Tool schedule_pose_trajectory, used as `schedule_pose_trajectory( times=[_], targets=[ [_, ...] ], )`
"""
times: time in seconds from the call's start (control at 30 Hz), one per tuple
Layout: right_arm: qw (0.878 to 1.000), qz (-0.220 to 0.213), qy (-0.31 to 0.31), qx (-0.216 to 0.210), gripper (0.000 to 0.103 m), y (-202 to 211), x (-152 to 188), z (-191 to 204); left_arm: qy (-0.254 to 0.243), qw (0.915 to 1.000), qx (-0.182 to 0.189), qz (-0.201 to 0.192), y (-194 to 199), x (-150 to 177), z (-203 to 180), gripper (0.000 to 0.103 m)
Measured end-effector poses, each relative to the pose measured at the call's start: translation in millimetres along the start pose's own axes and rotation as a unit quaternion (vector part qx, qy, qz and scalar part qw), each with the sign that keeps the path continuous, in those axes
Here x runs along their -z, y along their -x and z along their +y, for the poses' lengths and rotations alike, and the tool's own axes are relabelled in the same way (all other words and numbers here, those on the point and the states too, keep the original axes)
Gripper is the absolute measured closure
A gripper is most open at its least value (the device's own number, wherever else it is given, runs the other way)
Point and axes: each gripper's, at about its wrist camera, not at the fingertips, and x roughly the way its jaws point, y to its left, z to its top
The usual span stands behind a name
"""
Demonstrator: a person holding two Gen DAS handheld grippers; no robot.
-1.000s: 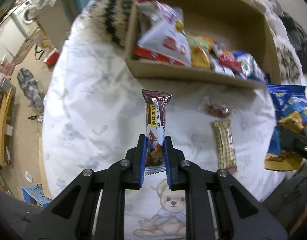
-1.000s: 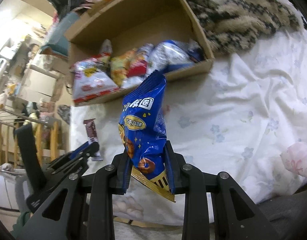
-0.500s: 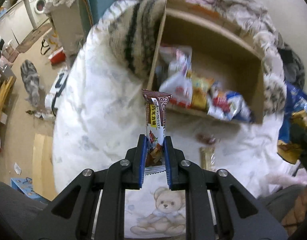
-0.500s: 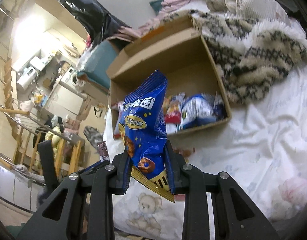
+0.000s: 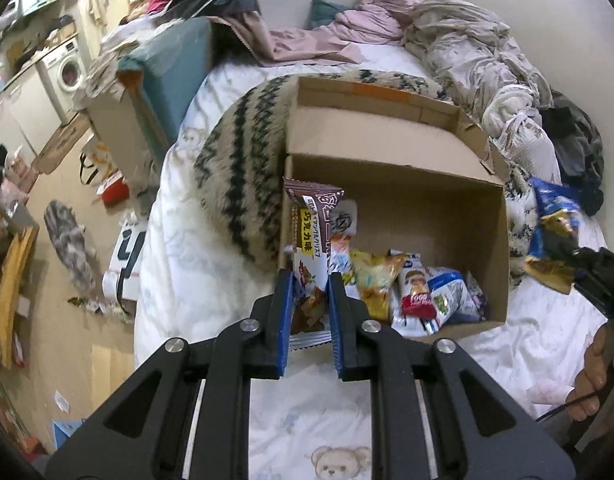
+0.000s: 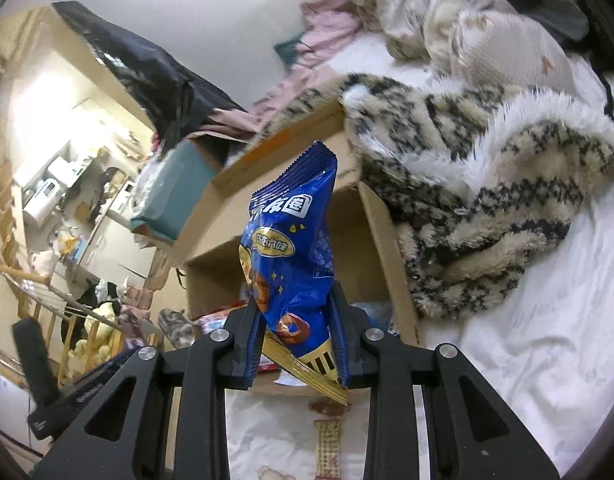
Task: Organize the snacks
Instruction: 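Carry the blue bag and the chocolate bar into the box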
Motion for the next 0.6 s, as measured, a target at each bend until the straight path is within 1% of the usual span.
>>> schedule_pose_trajectory(
  times=[0.07,0.27,0.47,0.53,0.6],
  targets=[
    [1.000,0.010,-0.006,0.001,0.072,-9,-2,-2,-0.004,1.0000,0.004,0.006,-7,-5,-5,0.089],
    [0.999,0.034,0.012,0.019,0.072,-34,-4,0,-0.025,0.9993,0.011,0.025,-35,-14,-30,0.089],
    [0.995,0.074,0.012,0.063,0.072,-58,4,-8,-0.025,0.9989,0.011,0.037,-57,-14,-46,0.089],
    [0.994,0.084,0.008,0.066,0.072,-61,7,-10,-0.029,0.9987,0.007,0.042,-66,-14,-50,0.089],
    [0.994,0.088,0.009,0.069,0.072,-64,9,-11,-0.029,0.9984,0.010,0.047,-72,-13,-51,0.089]
  ],
)
